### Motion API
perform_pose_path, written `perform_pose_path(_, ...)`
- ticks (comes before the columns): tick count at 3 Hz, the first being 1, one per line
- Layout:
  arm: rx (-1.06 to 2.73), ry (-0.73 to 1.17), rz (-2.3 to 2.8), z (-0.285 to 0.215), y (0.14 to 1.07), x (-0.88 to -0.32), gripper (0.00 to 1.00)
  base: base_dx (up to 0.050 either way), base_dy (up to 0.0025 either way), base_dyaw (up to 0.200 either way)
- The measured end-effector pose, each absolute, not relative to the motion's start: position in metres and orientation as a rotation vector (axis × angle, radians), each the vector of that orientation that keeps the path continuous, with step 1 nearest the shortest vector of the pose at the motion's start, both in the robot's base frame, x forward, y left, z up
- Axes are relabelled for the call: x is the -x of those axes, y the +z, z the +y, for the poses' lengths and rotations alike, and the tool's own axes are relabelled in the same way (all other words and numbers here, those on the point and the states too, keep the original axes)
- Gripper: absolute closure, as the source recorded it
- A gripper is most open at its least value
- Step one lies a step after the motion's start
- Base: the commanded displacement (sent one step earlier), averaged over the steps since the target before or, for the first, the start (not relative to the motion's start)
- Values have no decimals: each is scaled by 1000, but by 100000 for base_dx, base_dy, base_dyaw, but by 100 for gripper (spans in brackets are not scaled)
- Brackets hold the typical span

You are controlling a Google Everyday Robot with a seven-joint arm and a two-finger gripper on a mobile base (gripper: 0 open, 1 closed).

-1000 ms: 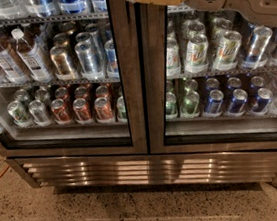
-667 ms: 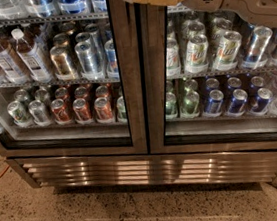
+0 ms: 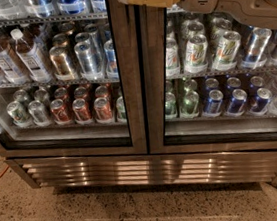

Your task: Open right fridge door

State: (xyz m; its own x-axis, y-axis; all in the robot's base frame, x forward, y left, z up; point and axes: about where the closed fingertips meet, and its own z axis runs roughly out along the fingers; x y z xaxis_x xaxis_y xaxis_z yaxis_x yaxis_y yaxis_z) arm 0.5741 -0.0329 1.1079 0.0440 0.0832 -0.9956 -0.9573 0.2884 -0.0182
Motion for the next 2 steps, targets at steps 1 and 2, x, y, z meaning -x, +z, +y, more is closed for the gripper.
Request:
perform_pose_path(1,946,1017,1244,-34,1108,-576,29,0,0,0)
perform_pose_path(2,946,1017,1244,-36,1108,-578,29,0,0,0)
